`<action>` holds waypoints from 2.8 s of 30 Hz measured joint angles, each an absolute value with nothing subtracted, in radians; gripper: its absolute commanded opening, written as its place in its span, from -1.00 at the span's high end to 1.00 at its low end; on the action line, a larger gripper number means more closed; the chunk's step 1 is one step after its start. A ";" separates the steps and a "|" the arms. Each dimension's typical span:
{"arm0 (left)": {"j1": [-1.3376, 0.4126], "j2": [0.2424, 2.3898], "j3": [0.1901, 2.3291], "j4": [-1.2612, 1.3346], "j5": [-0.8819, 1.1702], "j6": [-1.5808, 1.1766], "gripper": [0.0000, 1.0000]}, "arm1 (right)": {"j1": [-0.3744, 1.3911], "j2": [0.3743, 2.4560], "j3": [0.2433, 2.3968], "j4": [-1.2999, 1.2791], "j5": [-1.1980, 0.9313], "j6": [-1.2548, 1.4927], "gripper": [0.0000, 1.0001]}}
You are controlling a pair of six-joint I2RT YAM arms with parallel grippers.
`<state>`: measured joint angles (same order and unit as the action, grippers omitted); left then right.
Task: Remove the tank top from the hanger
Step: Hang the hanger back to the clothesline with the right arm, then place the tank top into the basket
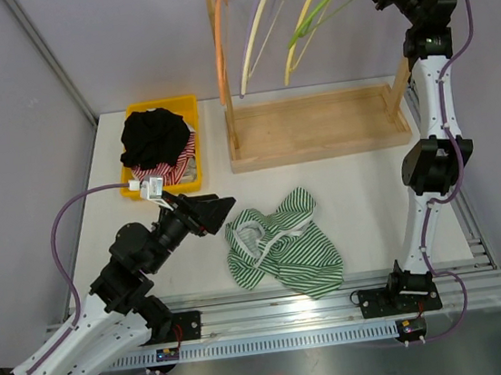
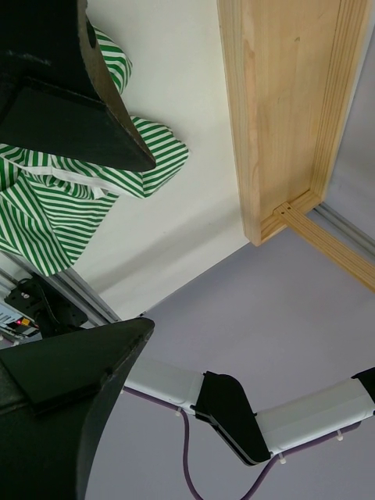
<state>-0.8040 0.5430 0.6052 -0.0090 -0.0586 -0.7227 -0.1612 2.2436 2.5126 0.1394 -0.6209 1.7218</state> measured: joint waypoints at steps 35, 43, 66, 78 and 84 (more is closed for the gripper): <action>-0.804 0.551 0.587 -0.004 -0.057 -0.735 -0.58 | -0.196 2.054 2.228 0.099 -0.648 1.525 -0.03; -0.804 0.544 0.582 -0.002 -0.057 -0.735 -0.58 | -0.199 2.036 2.190 0.089 -0.664 1.492 -0.15; -0.804 0.573 0.590 -0.025 -0.075 -0.566 -0.91 | -0.185 1.087 1.543 -0.141 -0.437 0.651 -0.99; -0.807 0.657 0.623 -0.095 -0.163 -0.495 -0.98 | -0.162 0.677 1.048 -0.313 -0.387 0.285 -0.99; -0.909 0.705 0.637 -0.138 -0.296 -0.460 -0.98 | -0.116 0.677 0.945 -0.446 -0.227 0.222 -0.99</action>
<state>-0.9092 0.7048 0.6373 -0.1379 -0.2958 -0.4599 -0.1162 0.6769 0.9455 -0.4458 -0.2268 0.2218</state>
